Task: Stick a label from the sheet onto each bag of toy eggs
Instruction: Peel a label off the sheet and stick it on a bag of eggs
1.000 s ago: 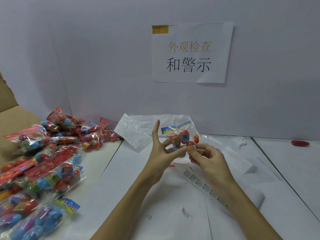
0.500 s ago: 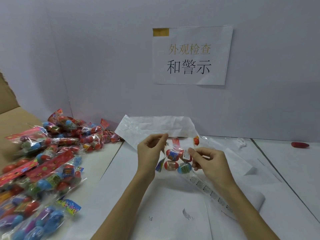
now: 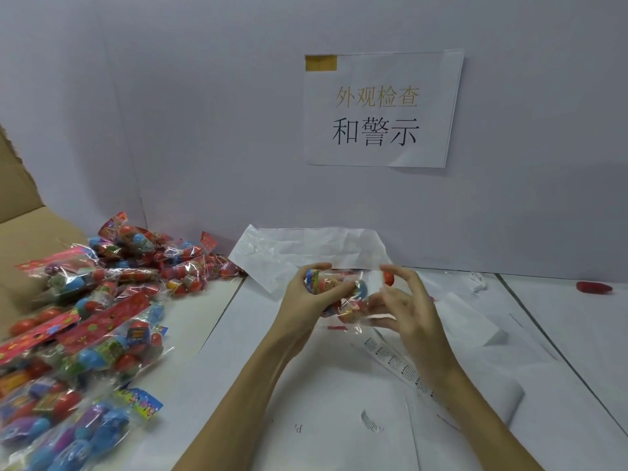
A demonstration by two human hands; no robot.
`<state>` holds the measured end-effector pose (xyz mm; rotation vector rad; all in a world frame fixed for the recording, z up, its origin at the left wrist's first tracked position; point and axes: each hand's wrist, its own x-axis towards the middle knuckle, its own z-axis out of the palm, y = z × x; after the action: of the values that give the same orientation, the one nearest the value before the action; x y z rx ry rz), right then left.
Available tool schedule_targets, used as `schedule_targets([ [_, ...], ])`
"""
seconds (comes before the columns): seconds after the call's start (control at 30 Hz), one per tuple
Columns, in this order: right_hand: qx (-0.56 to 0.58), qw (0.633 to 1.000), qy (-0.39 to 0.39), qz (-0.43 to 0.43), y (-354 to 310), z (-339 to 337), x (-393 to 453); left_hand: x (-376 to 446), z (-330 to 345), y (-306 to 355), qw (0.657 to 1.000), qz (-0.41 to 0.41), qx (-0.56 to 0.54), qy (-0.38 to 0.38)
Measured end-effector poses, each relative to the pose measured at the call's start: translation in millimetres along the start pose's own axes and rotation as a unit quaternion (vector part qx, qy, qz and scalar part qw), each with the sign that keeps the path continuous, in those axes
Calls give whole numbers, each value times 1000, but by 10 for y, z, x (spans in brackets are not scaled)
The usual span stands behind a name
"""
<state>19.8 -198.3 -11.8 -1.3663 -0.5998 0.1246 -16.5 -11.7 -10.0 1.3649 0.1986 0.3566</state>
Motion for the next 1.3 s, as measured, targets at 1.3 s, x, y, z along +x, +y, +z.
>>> schedule_targets([
  [1.3,-3,984,-74,160,62,-78,32,-12,48,-44,986,117,110,40],
])
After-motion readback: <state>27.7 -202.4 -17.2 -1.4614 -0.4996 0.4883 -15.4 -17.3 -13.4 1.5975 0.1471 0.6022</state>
